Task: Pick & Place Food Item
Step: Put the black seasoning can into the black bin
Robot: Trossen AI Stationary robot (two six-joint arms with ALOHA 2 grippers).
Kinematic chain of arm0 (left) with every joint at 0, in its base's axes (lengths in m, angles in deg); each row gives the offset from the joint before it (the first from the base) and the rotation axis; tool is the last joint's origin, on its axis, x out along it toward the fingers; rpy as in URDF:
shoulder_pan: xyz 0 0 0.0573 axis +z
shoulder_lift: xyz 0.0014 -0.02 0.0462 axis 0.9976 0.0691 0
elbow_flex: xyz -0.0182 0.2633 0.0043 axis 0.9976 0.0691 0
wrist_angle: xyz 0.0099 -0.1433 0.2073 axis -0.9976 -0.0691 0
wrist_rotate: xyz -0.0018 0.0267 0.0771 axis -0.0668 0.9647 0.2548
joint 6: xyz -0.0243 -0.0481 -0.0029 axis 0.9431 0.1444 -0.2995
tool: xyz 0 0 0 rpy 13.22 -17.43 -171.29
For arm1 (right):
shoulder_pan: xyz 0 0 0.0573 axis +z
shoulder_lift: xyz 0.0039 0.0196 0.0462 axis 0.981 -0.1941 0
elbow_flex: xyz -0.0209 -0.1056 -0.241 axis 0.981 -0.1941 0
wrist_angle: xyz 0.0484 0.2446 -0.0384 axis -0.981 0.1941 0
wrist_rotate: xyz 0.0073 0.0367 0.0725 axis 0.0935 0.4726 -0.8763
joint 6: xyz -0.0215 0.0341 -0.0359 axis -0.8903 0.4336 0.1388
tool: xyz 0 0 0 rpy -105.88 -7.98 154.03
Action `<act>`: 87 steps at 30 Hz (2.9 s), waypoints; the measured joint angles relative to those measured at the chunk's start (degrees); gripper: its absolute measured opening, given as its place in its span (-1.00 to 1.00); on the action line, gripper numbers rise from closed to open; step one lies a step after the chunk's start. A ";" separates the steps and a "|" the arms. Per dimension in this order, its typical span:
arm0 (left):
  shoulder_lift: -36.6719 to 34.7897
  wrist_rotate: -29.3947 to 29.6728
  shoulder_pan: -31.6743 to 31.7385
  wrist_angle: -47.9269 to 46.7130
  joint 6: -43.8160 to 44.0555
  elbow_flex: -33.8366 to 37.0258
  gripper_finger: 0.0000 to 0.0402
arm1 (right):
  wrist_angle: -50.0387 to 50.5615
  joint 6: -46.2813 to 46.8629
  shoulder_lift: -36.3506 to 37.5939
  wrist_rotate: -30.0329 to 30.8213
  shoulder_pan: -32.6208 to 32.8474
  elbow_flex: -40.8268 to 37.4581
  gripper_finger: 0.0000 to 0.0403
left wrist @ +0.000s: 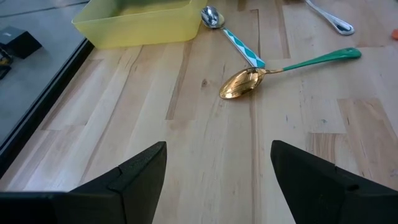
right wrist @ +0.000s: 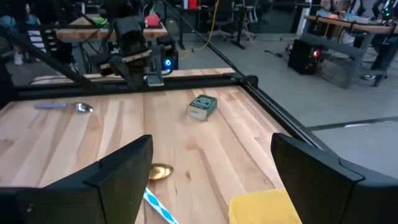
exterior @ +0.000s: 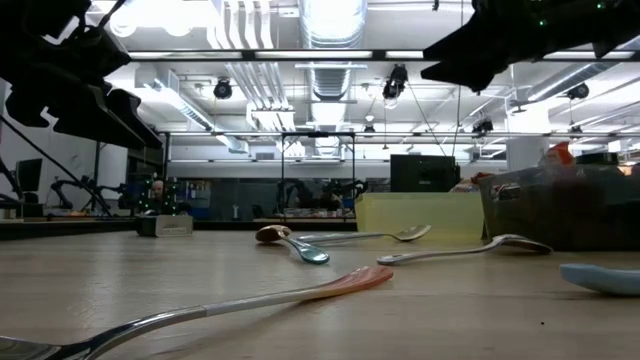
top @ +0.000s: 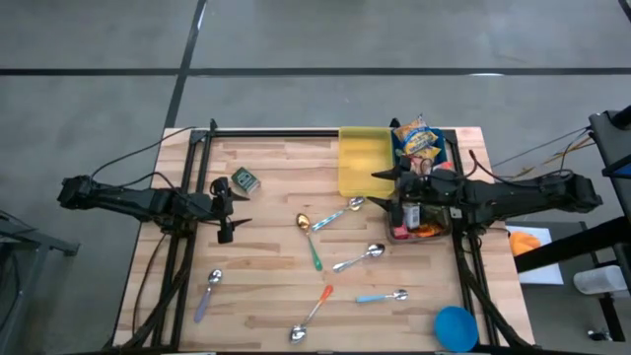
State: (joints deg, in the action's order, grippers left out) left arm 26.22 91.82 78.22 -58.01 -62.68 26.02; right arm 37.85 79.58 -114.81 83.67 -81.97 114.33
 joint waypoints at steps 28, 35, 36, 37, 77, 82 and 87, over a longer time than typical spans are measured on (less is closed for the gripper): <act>-0.01 0.02 0.00 0.00 -0.09 0.00 0.44 | -0.10 -0.01 0.39 0.11 0.00 0.45 0.61; -0.01 0.01 0.00 0.00 0.01 0.00 0.44 | -0.05 -0.01 0.37 0.12 0.00 0.45 0.61; -0.02 0.00 0.01 0.00 0.09 0.00 0.44 | -0.06 -0.01 0.37 0.11 0.00 0.45 0.61; -0.02 0.00 0.00 0.00 0.09 0.00 0.44 | -0.06 -0.01 0.37 0.11 0.00 0.45 0.61; 16.58 1.10 5.39 -4.63 41.63 -15.41 0.44 | -0.05 -0.01 0.34 0.11 0.02 0.37 0.61; 25.81 1.09 8.98 -7.36 42.20 -19.50 0.44 | -0.04 0.00 0.34 0.11 0.02 0.37 0.61; 30.73 1.36 14.70 -7.40 42.37 -20.07 0.44 | -0.06 0.01 0.34 0.11 0.02 0.37 0.61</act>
State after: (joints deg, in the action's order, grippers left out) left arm 56.95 93.18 92.92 -65.41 -20.31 5.95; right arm 37.79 79.59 -114.46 83.77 -81.94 114.69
